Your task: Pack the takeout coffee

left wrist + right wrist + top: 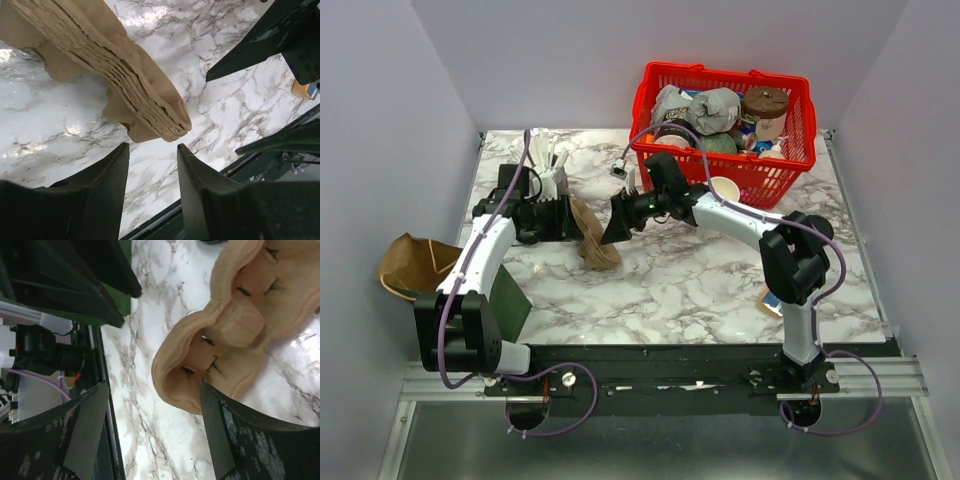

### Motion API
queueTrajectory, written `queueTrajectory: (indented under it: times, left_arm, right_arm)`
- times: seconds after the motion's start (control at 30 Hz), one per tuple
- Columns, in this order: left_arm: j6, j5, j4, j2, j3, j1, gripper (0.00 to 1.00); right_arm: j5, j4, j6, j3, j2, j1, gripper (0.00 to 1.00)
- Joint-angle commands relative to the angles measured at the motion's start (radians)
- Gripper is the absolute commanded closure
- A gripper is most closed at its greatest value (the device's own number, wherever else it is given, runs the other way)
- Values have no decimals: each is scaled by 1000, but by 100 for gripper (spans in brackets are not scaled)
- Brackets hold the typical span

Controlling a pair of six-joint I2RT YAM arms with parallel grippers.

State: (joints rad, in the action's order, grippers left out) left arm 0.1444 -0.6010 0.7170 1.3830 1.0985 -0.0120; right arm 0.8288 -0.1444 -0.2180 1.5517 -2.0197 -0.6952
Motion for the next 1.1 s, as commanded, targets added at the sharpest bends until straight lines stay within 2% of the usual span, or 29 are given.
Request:
queueTrajectory:
  times: [0.0, 0.4, 0.77, 1.07]
  left_arm:
    - [64, 13, -57, 19, -32, -28, 48]
    - [80, 43, -67, 68, -22, -29, 48]
    - [89, 41, -88, 90, -28, -28, 49]
    - [93, 33, -99, 109, -29, -29, 50]
  right_arm:
    - [63, 9, 3, 15, -31, -24, 20]
    - [21, 14, -52, 110, -143, -40, 25]
    - [16, 19, -83, 117, -178, -43, 28]
    - [9, 22, -89, 122, -198, -41, 33]
